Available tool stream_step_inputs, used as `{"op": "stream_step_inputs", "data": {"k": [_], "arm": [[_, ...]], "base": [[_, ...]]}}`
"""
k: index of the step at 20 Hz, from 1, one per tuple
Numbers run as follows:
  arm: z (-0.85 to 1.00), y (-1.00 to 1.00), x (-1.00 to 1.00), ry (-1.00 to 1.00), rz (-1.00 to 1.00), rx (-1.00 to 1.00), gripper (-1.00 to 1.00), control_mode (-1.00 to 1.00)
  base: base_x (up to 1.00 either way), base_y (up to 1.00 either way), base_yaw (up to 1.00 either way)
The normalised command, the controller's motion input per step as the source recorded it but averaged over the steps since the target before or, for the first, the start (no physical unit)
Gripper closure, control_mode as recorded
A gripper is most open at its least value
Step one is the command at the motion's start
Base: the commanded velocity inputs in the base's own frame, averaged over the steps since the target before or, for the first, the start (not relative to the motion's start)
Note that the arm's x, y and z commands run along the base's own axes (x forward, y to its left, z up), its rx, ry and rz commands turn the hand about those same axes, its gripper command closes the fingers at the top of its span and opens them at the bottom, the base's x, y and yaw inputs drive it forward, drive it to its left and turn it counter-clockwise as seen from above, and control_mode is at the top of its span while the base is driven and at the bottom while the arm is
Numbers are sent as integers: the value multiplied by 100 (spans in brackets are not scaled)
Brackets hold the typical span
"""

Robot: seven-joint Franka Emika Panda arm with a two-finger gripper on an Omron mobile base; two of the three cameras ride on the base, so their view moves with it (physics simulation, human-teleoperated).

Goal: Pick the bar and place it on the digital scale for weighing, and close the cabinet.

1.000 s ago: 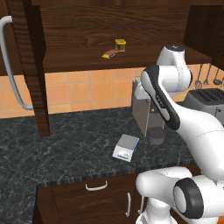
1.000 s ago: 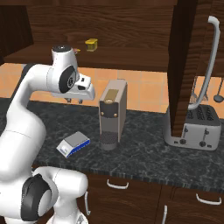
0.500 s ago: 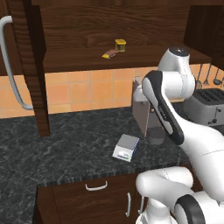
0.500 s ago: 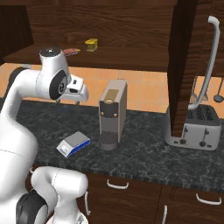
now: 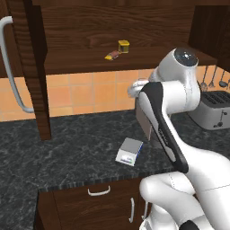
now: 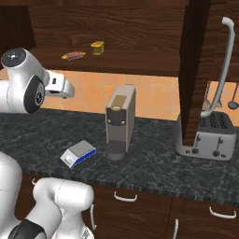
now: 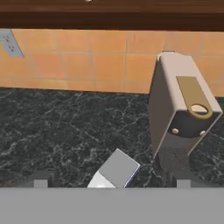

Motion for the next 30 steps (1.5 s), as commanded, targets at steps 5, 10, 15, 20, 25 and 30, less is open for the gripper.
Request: {"op": "stream_step_inputs", "data": {"k": [5, 10, 15, 20, 25, 30], "arm": [[68, 33, -6, -31, 0, 0, -100, -100], [60, 25, 0, -26, 0, 0, -100, -100], [50, 15, 4, -14, 0, 1, -100, -100], [34, 0, 28, 3, -1, 1, -100, -100], [1, 0, 57, 7, 0, 0, -100, -100], [0, 0, 67, 14, -2, 2, -100, -100]], "base": [[0, 0, 0], [0, 0, 0], [0, 0, 0], [0, 0, 0], [0, 0, 0], [0, 0, 0]]}}
